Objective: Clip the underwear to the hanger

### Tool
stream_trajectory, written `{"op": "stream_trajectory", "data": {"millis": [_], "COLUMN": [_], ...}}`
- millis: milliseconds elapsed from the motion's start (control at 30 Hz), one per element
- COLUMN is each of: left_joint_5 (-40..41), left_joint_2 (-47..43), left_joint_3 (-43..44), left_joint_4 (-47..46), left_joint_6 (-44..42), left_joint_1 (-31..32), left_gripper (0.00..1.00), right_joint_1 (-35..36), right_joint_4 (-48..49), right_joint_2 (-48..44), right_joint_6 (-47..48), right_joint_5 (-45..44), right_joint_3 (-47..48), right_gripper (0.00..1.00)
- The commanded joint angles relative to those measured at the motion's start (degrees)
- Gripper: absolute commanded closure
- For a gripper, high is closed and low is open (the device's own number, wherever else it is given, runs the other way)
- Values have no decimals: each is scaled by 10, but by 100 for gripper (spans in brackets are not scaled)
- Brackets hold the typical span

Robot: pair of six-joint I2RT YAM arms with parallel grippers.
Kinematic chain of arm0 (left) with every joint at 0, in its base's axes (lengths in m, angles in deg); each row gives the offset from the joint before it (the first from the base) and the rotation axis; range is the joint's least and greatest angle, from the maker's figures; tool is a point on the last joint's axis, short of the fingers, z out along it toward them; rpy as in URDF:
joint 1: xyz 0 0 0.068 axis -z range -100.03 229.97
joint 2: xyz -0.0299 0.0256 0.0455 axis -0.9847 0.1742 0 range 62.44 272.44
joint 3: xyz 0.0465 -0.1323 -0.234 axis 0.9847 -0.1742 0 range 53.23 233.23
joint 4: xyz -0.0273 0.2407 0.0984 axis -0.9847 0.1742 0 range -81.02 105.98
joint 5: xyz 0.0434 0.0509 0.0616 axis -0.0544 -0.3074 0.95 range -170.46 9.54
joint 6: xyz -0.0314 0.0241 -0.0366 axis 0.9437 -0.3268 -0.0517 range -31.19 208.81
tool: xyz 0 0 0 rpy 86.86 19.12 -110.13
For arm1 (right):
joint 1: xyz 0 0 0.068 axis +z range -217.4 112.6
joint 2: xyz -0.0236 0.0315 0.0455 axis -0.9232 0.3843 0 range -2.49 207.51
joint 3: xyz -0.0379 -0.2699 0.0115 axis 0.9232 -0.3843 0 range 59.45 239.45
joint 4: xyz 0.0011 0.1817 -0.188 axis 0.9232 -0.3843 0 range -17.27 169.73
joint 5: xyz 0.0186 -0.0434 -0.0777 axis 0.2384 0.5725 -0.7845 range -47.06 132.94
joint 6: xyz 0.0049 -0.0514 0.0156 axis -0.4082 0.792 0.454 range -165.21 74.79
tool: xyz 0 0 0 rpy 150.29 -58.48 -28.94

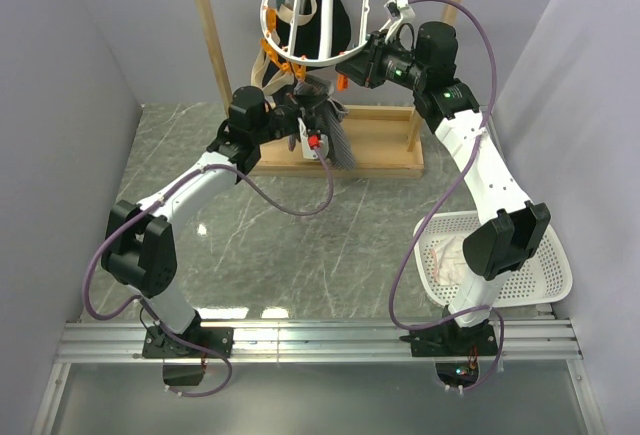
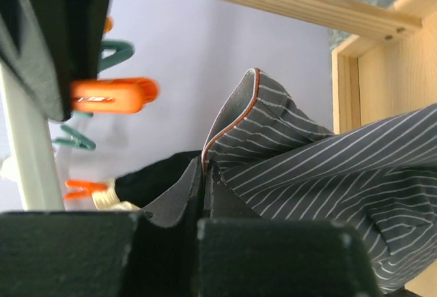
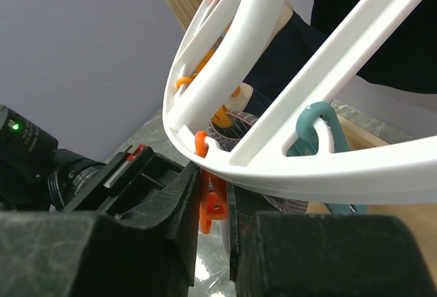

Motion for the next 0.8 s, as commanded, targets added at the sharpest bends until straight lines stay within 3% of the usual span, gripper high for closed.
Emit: {"op": "stream_trajectory", "data": {"millis": [0, 367, 767], "left_joint_5": [20, 42, 44], "left_joint_2": [-19, -10, -3], "left_joint_3": [29, 49, 68], "left_joint_4": [-55, -86, -74], "left_joint_6": [79, 179, 233], "left_joint_1": [3, 3, 2], "left_gripper": [100, 100, 100], "right_joint_1": [-2, -2, -2], "right_joint_4": [34, 41, 64], "right_joint_2": [5, 5, 0], "right_joint_6": [-4, -7, -10], "right_joint_5": [1, 3, -3], "right_joint_3": [16, 8, -12], "right_gripper": [100, 100, 100]}}
